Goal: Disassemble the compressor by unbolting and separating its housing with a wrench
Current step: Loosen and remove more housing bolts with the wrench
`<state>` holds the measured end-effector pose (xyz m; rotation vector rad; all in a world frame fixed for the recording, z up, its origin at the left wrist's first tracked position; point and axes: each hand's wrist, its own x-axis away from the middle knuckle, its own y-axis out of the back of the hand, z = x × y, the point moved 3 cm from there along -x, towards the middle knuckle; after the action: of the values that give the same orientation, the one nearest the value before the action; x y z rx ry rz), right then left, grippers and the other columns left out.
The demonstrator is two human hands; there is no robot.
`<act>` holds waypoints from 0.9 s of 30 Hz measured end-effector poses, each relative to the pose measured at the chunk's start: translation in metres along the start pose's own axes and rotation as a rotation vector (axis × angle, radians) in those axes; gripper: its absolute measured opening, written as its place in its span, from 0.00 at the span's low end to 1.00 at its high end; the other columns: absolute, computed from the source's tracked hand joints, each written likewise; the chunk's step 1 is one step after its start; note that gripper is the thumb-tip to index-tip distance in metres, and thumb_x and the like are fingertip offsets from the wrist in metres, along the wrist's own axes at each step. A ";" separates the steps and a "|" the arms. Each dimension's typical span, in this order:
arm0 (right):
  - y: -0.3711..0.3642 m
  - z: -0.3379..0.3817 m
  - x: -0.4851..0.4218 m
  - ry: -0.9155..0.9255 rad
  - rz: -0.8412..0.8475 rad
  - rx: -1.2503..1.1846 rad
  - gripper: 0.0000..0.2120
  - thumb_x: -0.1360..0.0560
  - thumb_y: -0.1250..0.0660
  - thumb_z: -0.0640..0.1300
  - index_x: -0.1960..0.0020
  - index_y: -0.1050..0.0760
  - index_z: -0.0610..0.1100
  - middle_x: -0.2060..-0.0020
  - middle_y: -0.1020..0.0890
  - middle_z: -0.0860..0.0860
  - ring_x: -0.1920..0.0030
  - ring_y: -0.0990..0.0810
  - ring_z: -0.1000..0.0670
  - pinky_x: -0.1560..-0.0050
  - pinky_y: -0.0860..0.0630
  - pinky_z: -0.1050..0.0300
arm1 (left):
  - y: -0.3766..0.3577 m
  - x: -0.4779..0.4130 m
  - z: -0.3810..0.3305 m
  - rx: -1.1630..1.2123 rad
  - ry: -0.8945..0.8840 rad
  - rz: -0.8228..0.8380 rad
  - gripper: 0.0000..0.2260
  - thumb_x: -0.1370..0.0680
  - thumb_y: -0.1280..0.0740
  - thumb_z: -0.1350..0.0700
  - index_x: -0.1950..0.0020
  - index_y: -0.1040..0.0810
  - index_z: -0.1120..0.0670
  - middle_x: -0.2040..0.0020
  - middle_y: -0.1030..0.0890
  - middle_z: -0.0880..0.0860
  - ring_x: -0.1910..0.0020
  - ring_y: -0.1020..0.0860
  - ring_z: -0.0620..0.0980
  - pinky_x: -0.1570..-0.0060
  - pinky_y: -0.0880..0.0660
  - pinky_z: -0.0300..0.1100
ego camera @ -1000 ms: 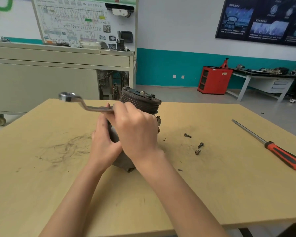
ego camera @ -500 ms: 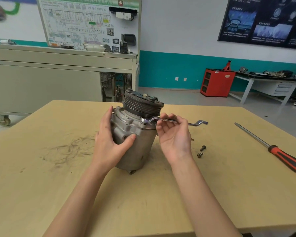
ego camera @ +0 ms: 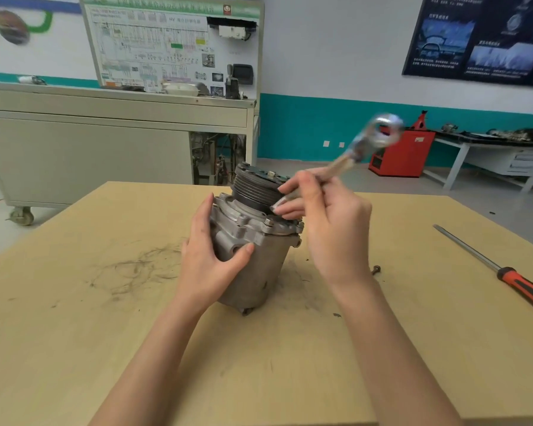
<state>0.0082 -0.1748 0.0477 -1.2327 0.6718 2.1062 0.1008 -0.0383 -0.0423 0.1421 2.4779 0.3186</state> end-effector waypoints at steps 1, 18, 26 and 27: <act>-0.005 0.007 0.000 0.122 0.005 0.098 0.18 0.21 0.42 0.46 0.58 0.22 0.34 0.70 0.19 0.44 0.71 0.18 0.48 0.71 0.21 0.49 | 0.000 0.000 0.001 -0.003 -0.002 -0.004 0.38 0.36 0.34 0.37 0.30 0.48 0.31 0.30 0.37 0.35 0.29 0.35 0.43 0.30 0.38 0.57; -0.029 0.003 0.038 0.301 -0.167 0.122 0.17 0.19 0.43 0.43 0.59 0.20 0.37 0.65 0.18 0.46 0.67 0.20 0.50 0.67 0.24 0.58 | 0.000 -0.002 0.004 -0.009 0.005 -0.003 0.37 0.35 0.34 0.36 0.31 0.50 0.28 0.28 0.36 0.37 0.28 0.36 0.42 0.29 0.39 0.57; -0.017 -0.065 0.042 -0.979 -0.183 -1.373 0.14 0.22 0.45 0.41 0.65 0.29 0.43 0.64 0.18 0.45 0.65 0.18 0.48 0.64 0.21 0.59 | 0.001 -0.002 0.001 -0.003 -0.011 0.013 0.38 0.36 0.34 0.37 0.31 0.49 0.31 0.30 0.38 0.35 0.28 0.37 0.43 0.29 0.39 0.57; -0.017 -0.068 0.039 -1.017 -0.176 -1.403 0.12 0.22 0.44 0.41 0.64 0.29 0.42 0.64 0.18 0.44 0.65 0.18 0.47 0.64 0.20 0.59 | 0.001 -0.002 0.001 -0.003 -0.007 0.014 0.38 0.36 0.34 0.37 0.30 0.49 0.32 0.31 0.39 0.32 0.28 0.37 0.42 0.29 0.39 0.57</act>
<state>0.0443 -0.1999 -0.0192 -0.4463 -1.4822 2.5438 0.1026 -0.0377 -0.0420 0.1590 2.4705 0.3276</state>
